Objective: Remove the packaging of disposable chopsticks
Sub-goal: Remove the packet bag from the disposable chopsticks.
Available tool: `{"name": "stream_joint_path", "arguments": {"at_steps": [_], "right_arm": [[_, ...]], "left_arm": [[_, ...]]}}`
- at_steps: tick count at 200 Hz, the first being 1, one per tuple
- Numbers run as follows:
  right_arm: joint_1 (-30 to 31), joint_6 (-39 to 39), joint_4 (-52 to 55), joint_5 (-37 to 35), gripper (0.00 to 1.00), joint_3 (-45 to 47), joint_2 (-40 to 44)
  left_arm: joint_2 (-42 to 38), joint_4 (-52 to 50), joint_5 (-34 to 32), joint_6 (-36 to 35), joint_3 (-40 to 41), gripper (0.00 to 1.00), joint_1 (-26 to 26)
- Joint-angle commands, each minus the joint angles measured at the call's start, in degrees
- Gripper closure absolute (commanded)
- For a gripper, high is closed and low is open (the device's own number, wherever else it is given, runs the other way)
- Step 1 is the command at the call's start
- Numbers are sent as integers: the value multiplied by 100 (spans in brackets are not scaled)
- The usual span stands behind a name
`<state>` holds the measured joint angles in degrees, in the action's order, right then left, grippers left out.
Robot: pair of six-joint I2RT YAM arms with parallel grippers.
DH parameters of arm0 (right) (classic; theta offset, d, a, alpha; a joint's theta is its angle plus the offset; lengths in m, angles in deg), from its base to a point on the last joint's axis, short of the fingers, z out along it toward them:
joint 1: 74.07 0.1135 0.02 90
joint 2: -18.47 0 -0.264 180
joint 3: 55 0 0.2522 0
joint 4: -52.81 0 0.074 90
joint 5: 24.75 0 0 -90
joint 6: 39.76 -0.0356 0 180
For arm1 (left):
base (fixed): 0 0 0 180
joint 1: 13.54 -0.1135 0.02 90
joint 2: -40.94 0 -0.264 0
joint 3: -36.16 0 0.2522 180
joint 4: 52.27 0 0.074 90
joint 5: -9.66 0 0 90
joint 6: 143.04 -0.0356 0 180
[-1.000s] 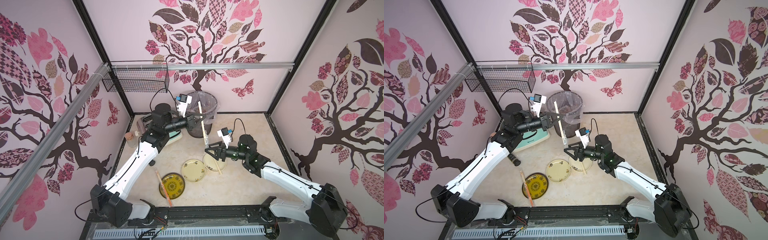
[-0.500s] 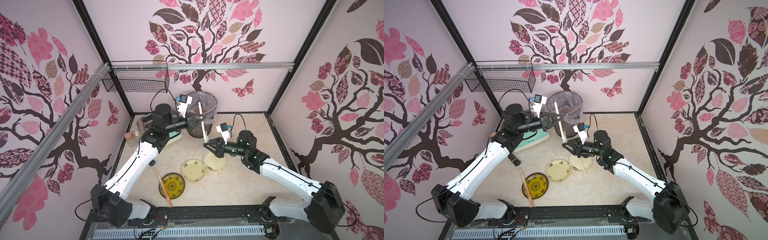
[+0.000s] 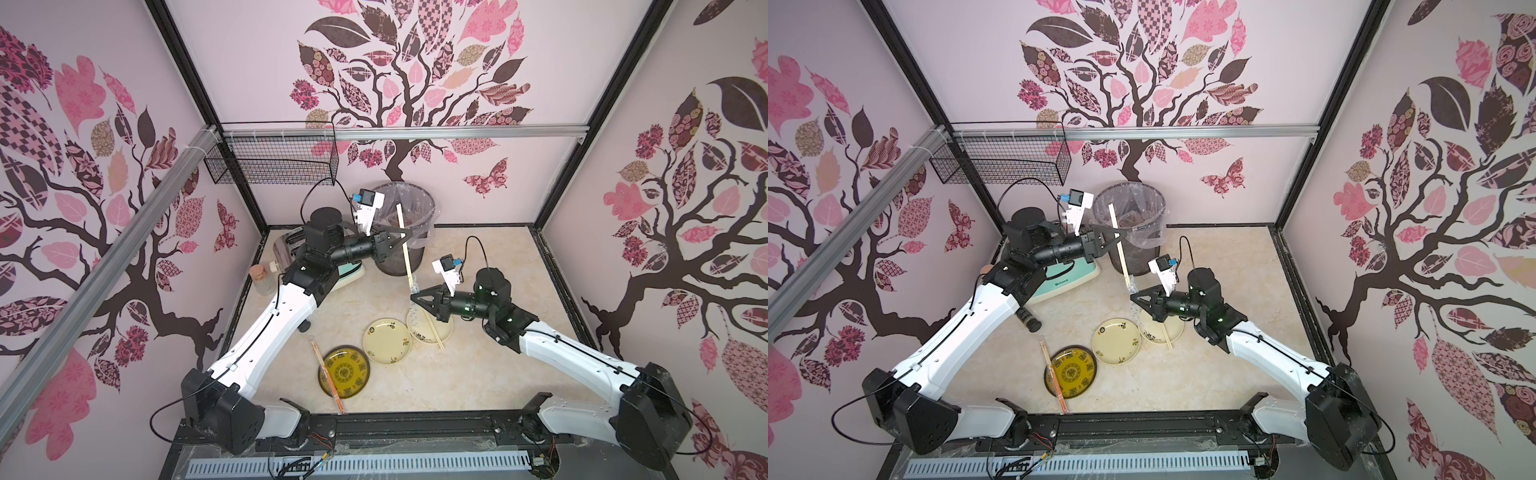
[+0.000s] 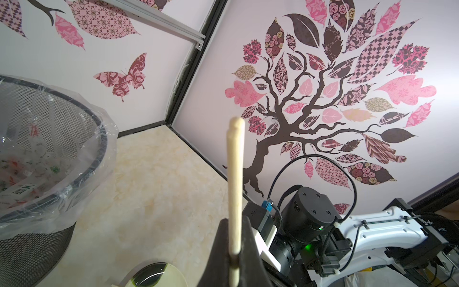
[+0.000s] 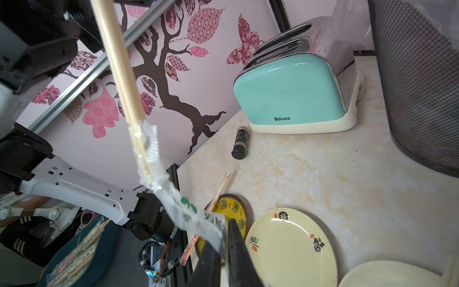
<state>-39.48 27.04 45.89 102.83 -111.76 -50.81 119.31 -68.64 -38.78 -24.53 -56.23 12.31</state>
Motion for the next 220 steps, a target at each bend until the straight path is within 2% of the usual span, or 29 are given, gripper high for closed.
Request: {"name": "stream_joint_path", "arguments": {"at_steps": [1,42,92,155,190,220], "right_arm": [[-7,27,56,38,94,20,141],[-10,101,212,-139,100,140,250],[-7,261,634,-515,100,166,499],[-12,755,1494,-1608,100,-79,740],[-9,868,1651,-1752,100,-587,533],[34,998,1636,-1802,100,-1425,21]], "left_arm": [[-16,68,27,-54,-29,100,-7],[-97,71,-34,-145,40,100,-10],[-97,64,-86,-135,74,100,-15],[-248,-159,-71,-185,296,100,-168],[-451,-151,115,-31,678,100,-466],[-736,-96,276,-16,1234,100,-785]]}}
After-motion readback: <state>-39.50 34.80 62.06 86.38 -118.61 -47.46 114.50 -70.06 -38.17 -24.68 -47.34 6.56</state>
